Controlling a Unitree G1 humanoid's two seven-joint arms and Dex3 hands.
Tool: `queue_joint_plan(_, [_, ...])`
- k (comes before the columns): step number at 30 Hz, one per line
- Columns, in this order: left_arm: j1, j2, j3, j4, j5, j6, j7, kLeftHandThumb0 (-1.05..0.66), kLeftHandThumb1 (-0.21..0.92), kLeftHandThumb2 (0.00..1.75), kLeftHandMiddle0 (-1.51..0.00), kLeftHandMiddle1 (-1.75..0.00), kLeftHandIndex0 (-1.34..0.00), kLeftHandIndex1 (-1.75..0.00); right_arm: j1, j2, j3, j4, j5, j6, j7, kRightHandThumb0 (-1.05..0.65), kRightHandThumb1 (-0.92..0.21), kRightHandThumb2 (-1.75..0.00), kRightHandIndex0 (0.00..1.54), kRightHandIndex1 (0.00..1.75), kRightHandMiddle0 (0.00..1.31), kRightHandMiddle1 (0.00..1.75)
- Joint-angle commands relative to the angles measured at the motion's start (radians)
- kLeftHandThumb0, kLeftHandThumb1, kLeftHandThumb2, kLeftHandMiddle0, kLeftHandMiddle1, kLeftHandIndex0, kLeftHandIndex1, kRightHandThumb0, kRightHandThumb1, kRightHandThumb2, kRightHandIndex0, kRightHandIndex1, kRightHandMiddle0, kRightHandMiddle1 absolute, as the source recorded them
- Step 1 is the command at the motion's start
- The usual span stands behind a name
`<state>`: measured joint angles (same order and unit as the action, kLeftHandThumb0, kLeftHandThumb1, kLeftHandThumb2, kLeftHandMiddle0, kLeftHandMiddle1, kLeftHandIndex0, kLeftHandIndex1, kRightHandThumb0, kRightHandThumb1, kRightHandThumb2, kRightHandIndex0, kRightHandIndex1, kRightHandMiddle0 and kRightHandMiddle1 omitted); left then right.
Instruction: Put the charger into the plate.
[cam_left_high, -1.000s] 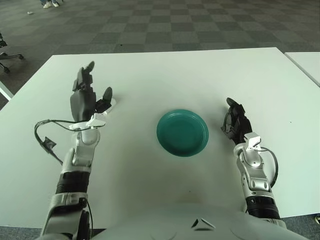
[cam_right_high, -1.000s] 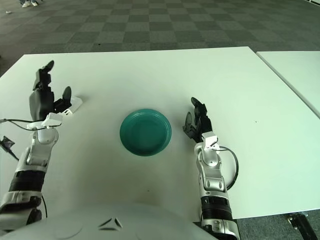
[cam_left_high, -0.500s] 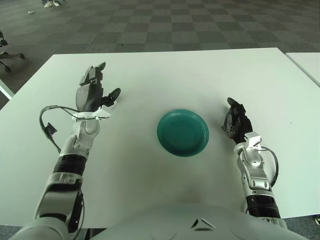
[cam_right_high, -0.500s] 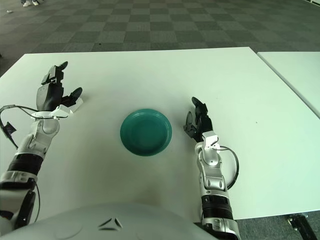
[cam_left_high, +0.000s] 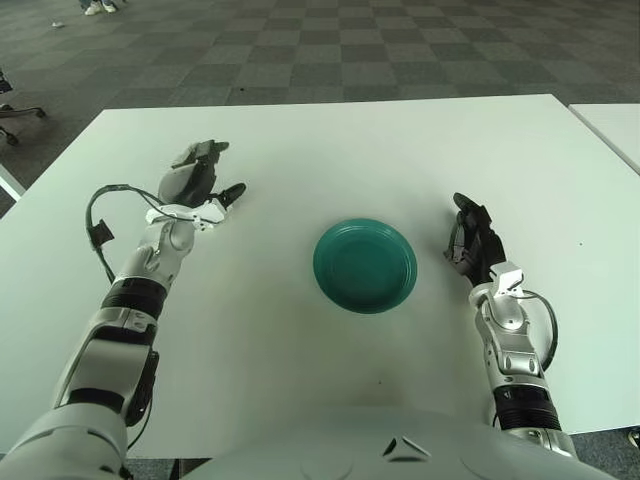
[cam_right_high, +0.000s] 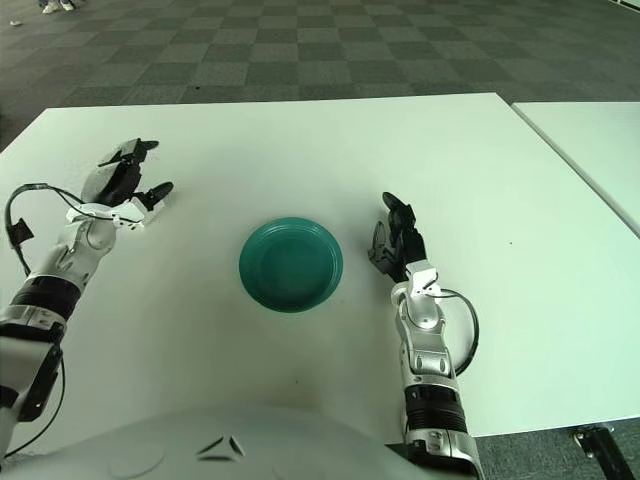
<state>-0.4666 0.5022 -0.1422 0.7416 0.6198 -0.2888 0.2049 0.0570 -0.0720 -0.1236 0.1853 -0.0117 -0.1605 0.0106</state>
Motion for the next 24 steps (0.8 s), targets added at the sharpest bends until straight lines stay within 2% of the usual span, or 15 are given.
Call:
queue_joint_plan(1, [-0.040,0.022,-0.010,0.022,-0.033,0.014,-0.068,-1.05,0.92,0.67,-0.21,-0.01,-0.01,-1.07,0.039,-0.003,-0.006,0.080,0.013,0.044,0.004,-0.95,-0.92,-0.87,0.07,0.00,0.00,0.53])
queue_joint_plan(9, [-0.071,0.033,-0.031,0.050,-0.043,0.044,-0.134,-1.05,0.92,0.66,-0.21,0.00,-0.02,-1.10,0.026,-0.009,-0.012,0.123,0.013,0.007,0.007,-0.93,-0.92,-0.87,0.08,0.00,0.00,0.54])
queue_joint_plan(24, [-0.119,0.050,-0.109,0.170,0.017,0.094,-0.075,-1.05,0.92,0.61,-0.22,0.00,-0.04,-1.13,0.027,-0.009,-0.016,0.135,0.037,-0.012,0.010,-0.91,-0.92,-0.84,0.08,0.00,0.00,0.55])
